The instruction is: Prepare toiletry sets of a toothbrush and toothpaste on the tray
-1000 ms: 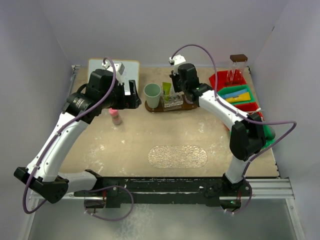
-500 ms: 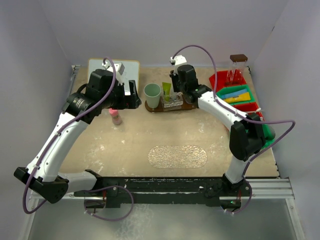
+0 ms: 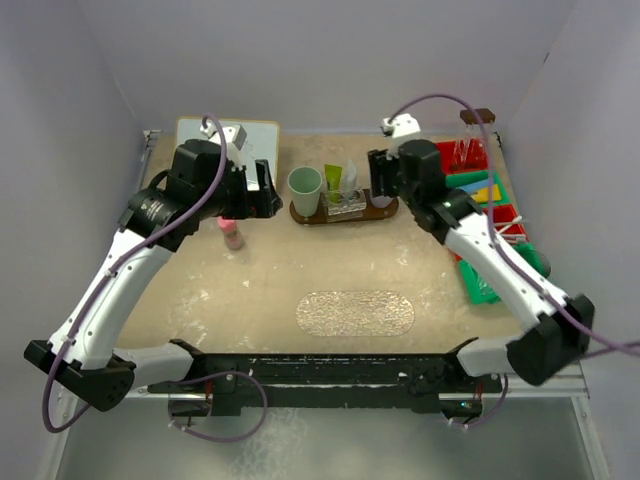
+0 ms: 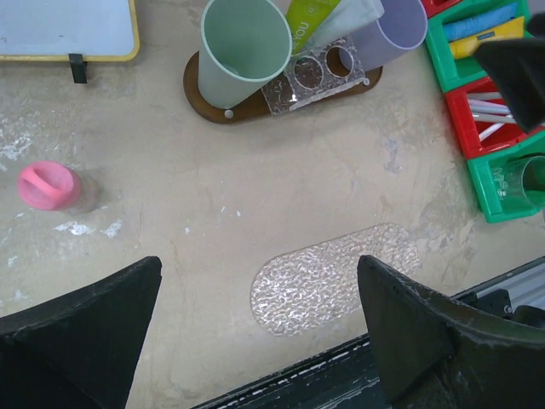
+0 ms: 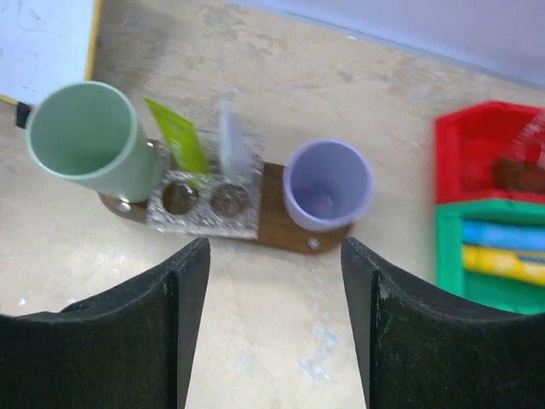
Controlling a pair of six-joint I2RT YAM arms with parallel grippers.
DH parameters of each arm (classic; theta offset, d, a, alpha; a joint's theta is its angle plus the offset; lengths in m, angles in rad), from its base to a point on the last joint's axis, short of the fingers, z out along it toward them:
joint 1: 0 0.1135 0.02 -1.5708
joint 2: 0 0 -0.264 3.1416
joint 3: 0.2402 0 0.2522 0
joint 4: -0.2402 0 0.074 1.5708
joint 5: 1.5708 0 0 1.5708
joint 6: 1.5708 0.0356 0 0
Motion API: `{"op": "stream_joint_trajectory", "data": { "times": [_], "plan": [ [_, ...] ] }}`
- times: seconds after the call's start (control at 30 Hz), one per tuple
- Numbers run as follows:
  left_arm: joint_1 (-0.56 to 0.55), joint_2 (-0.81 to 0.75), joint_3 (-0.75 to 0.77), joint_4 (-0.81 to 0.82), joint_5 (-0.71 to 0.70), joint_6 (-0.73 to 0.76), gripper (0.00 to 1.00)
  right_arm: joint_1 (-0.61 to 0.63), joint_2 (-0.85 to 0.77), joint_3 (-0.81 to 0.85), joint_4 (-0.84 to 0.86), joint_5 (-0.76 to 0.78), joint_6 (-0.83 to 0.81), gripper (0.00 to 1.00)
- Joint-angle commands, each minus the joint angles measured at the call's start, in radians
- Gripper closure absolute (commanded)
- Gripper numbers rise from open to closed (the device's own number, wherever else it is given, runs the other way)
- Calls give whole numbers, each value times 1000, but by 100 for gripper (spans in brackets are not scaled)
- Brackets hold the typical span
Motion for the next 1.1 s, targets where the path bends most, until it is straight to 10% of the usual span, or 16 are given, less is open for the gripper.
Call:
{"op": "stream_joint_trajectory", "data": {
  "times": [0.0,0.37,0.5,0.6,1.07],
  "plan": [
    [8,-21,-12,79,36,1,7,-97,-183,-162,-65,57,4,35],
    [8,-32,-118,198,124,-10,7,-457,-404,-432,-165,122,343,31],
    [9,-21,-140,219,139,5,7,-546,-351,-409,-95,-197,275,35],
    [9,-15,-150,224,139,15,7,-517,-293,-375,-23,-459,160,40],
    [23,-29,-102,147,92,64,7,-33,8,-285,155,-208,387,51]
  ]
}}
